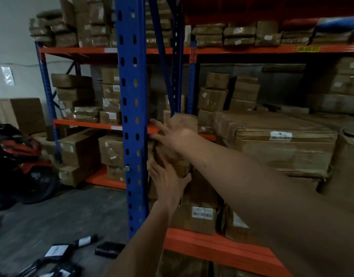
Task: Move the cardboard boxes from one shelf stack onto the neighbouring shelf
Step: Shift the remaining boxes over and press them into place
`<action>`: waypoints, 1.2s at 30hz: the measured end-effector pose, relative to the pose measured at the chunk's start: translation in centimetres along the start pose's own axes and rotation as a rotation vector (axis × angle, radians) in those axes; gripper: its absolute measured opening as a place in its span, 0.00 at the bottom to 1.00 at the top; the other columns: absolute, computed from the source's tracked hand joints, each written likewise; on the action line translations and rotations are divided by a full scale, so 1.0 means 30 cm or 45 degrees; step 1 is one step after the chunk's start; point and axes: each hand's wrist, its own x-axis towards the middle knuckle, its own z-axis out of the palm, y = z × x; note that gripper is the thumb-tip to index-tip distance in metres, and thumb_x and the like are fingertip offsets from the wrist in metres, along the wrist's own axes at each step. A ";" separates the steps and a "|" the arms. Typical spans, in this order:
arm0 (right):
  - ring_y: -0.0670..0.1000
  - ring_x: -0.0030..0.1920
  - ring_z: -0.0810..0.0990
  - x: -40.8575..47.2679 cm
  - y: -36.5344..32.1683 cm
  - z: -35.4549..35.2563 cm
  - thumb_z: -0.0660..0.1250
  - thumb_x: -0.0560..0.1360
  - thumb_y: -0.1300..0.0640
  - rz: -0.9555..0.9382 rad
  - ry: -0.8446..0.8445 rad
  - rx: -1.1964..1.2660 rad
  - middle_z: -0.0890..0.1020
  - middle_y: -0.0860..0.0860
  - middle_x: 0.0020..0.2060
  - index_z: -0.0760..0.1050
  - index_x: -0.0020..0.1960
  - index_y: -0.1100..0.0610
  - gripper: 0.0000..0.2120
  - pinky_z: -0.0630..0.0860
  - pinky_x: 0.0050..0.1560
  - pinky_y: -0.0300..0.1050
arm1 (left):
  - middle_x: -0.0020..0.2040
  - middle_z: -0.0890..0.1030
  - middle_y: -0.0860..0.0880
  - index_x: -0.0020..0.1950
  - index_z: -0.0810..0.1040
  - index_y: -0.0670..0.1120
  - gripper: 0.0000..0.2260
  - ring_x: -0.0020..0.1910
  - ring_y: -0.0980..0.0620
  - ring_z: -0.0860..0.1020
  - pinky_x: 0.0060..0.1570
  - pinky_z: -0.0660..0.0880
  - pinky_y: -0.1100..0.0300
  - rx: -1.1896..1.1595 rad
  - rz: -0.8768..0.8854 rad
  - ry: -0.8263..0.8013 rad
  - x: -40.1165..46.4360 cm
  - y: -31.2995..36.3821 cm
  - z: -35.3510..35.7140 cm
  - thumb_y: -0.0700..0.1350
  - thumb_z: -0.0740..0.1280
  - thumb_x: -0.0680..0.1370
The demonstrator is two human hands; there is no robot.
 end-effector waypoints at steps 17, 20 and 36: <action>0.66 0.55 0.77 -0.268 0.080 0.315 0.81 0.65 0.53 0.447 0.173 0.620 0.56 0.63 0.72 0.50 0.71 0.51 0.48 0.72 0.45 0.54 | 0.59 0.71 0.34 0.80 0.39 0.48 0.67 0.53 0.35 0.73 0.52 0.72 0.39 0.452 0.592 -0.182 -0.002 -0.065 -0.016 0.67 0.75 0.53; 0.66 0.50 0.79 -0.275 0.063 0.354 0.80 0.67 0.53 0.498 0.252 0.645 0.61 0.64 0.69 0.52 0.67 0.51 0.42 0.72 0.41 0.54 | 0.60 0.70 0.32 0.80 0.41 0.48 0.67 0.55 0.34 0.72 0.53 0.72 0.37 0.490 0.643 -0.210 0.004 -0.059 -0.010 0.66 0.77 0.53; 0.61 0.50 0.81 -0.260 -0.094 0.600 0.67 0.78 0.62 0.868 0.152 0.930 0.81 0.58 0.50 0.53 0.77 0.47 0.34 0.69 0.40 0.50 | 0.64 0.69 0.35 0.79 0.36 0.51 0.61 0.59 0.38 0.65 0.55 0.68 0.36 0.910 1.229 -0.346 0.053 -0.161 0.057 0.56 0.78 0.61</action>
